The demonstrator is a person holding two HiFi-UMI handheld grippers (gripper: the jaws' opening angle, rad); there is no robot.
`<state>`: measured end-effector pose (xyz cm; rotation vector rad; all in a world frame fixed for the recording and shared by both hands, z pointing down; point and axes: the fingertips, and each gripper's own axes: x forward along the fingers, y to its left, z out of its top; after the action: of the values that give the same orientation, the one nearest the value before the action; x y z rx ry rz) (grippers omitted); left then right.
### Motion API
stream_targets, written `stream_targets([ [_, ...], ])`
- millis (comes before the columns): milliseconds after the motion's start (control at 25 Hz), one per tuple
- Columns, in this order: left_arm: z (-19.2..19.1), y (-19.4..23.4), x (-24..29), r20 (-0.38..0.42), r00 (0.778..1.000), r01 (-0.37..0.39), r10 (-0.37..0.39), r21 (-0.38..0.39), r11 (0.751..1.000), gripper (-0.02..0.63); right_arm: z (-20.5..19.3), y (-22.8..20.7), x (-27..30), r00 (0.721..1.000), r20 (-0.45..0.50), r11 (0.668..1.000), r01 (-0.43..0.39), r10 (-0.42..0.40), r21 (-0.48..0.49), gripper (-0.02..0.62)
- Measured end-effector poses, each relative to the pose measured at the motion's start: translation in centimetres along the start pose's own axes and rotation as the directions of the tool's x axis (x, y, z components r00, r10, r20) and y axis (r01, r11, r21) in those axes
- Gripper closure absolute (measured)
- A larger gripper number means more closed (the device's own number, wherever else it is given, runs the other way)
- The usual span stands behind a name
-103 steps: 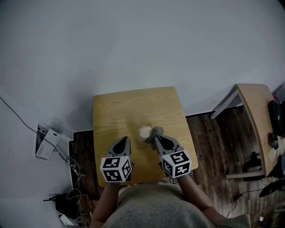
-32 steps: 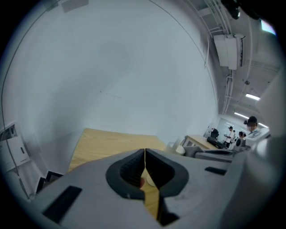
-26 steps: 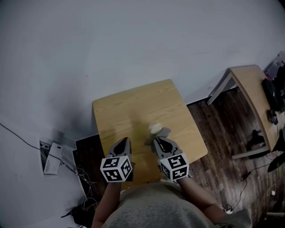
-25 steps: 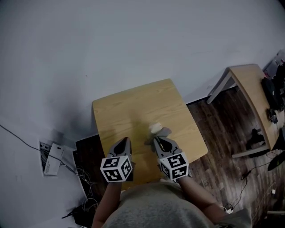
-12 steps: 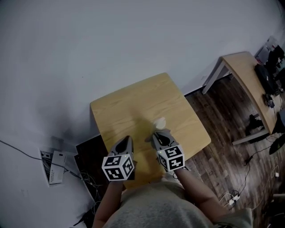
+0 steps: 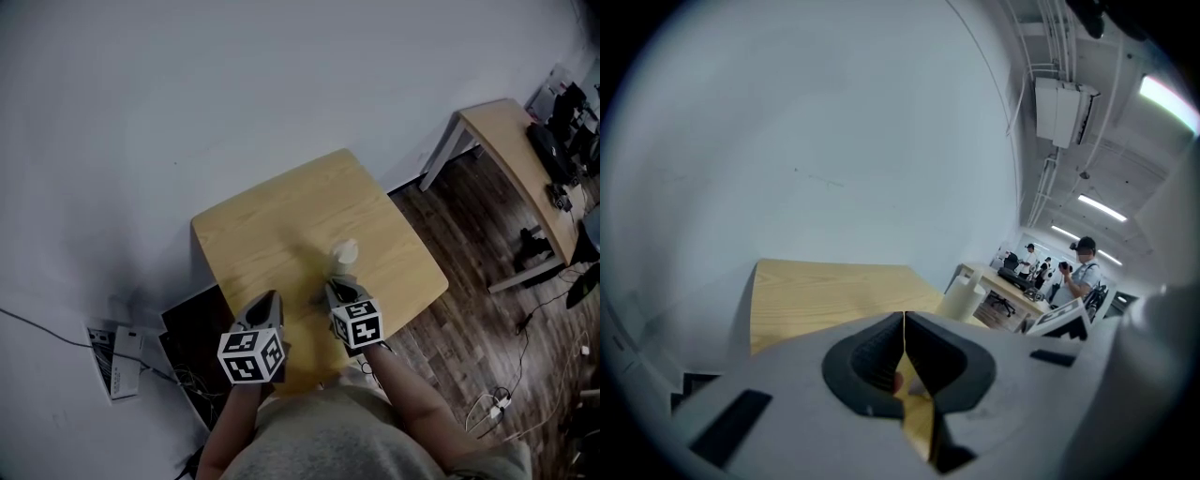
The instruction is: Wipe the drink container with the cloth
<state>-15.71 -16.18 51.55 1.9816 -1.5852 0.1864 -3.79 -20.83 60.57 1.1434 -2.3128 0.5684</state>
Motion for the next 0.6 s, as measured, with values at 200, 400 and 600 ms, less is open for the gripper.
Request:
stream_targets([
  [200, 0.0, 1.0, -0.5, -0.001, 1.000, 0.012, -0.012, -0.001, 1.000, 0.603, -1.6, 0.2, 1.2, 0.999, -0.037, 0.999, 0.037, -0.036, 0.014, 0.586],
  [400, -0.2, 1.4, -1.1, -0.002, 1.000, 0.025, -0.025, 0.001, 1.000, 0.603, -2.7, 0.2, 1.8, 0.996, -0.061, 0.997, 0.069, -0.068, 0.018, 0.586],
  [600, -0.4, 2.0, -1.6, -0.006, 0.999, 0.033, -0.033, 0.006, 0.999, 0.603, -2.2, 2.1, 1.7, 0.997, -0.059, 0.999, 0.041, -0.041, -0.001, 0.586],
])
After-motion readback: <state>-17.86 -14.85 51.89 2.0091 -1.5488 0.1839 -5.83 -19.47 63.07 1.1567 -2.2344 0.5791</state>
